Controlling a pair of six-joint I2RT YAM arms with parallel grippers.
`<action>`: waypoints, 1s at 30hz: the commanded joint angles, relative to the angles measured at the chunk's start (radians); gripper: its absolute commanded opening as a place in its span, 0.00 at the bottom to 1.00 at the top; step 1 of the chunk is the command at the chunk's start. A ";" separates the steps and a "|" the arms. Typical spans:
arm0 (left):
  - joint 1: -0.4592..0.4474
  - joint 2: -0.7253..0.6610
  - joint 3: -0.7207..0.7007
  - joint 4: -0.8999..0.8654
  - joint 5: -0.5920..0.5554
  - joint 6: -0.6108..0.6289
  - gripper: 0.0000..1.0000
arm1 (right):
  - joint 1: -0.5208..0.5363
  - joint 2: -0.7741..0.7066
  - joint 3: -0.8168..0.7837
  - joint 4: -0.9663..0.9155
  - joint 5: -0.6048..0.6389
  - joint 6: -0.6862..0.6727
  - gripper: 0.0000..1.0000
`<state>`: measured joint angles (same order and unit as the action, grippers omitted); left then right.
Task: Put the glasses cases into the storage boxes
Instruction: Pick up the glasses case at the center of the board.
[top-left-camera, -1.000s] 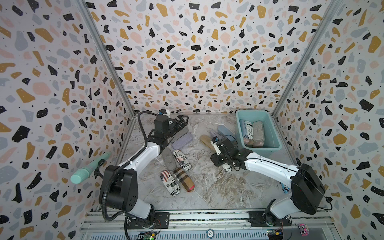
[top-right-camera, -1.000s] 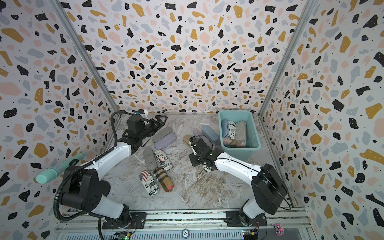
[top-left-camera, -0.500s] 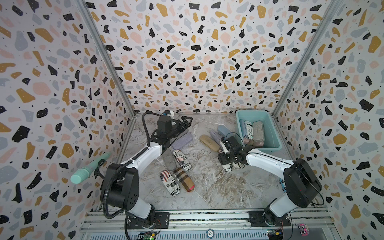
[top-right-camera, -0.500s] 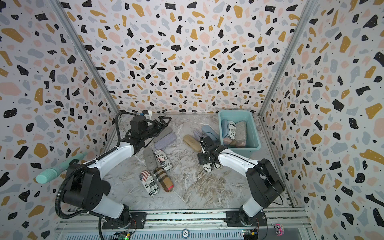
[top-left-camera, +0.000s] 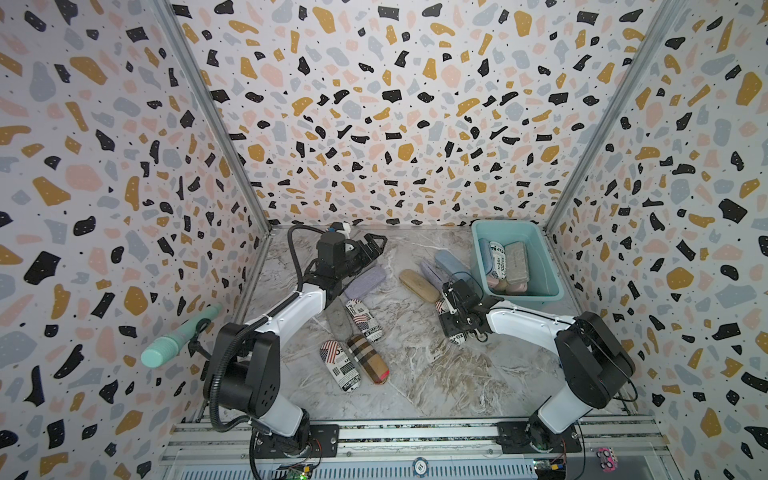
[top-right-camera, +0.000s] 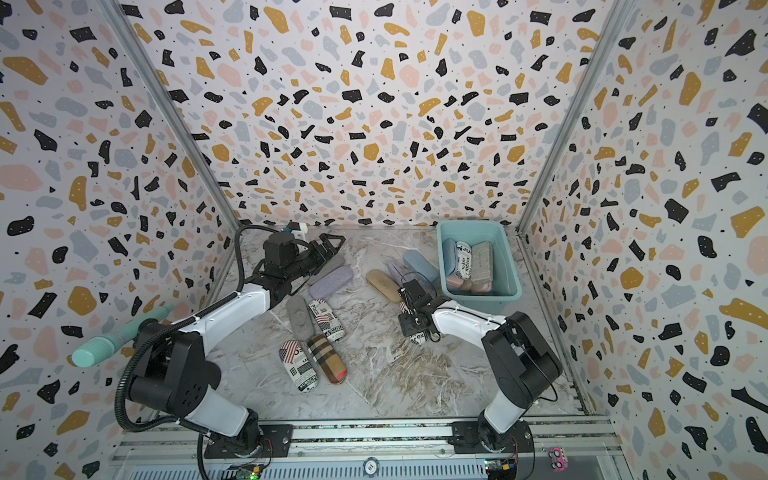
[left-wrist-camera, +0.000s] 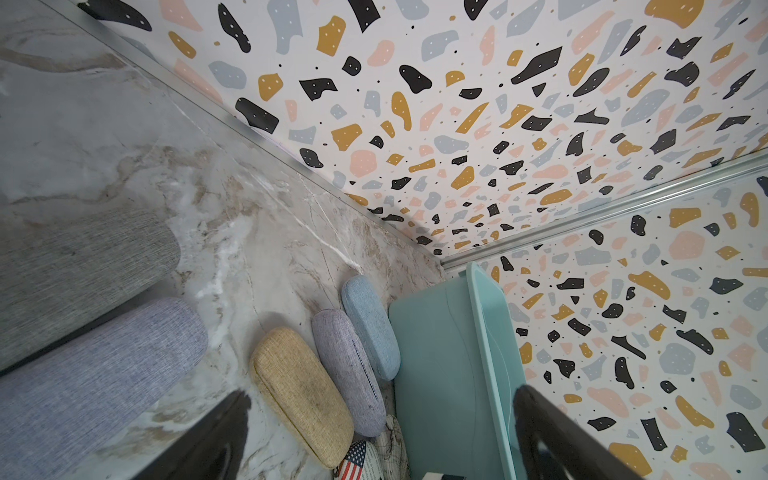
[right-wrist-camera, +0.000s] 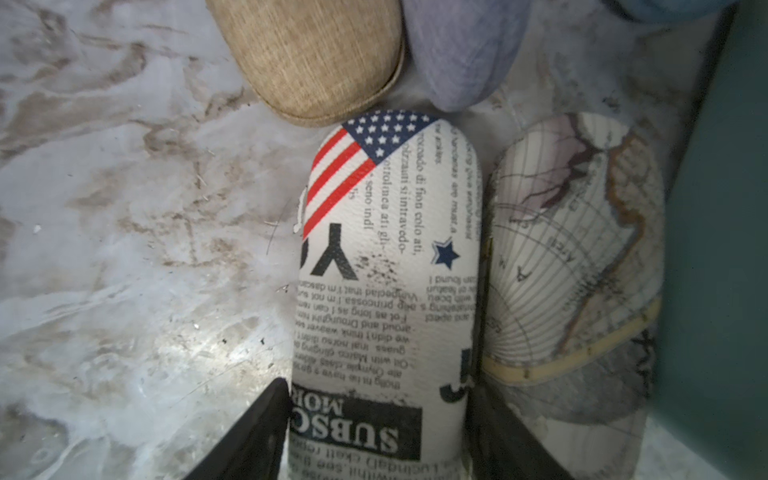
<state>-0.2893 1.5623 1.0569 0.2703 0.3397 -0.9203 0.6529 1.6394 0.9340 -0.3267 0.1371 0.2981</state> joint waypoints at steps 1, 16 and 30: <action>-0.007 0.011 0.001 0.036 0.019 0.001 1.00 | 0.021 0.015 0.002 0.002 0.039 0.008 0.70; -0.007 0.016 0.003 0.035 0.024 0.000 1.00 | 0.048 0.044 -0.001 0.031 0.075 0.007 0.63; -0.010 0.016 -0.001 0.040 0.024 -0.002 0.99 | 0.066 -0.080 -0.043 0.056 0.070 -0.001 0.61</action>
<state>-0.2920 1.5707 1.0569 0.2707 0.3435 -0.9207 0.7113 1.6249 0.8902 -0.2802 0.1989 0.2977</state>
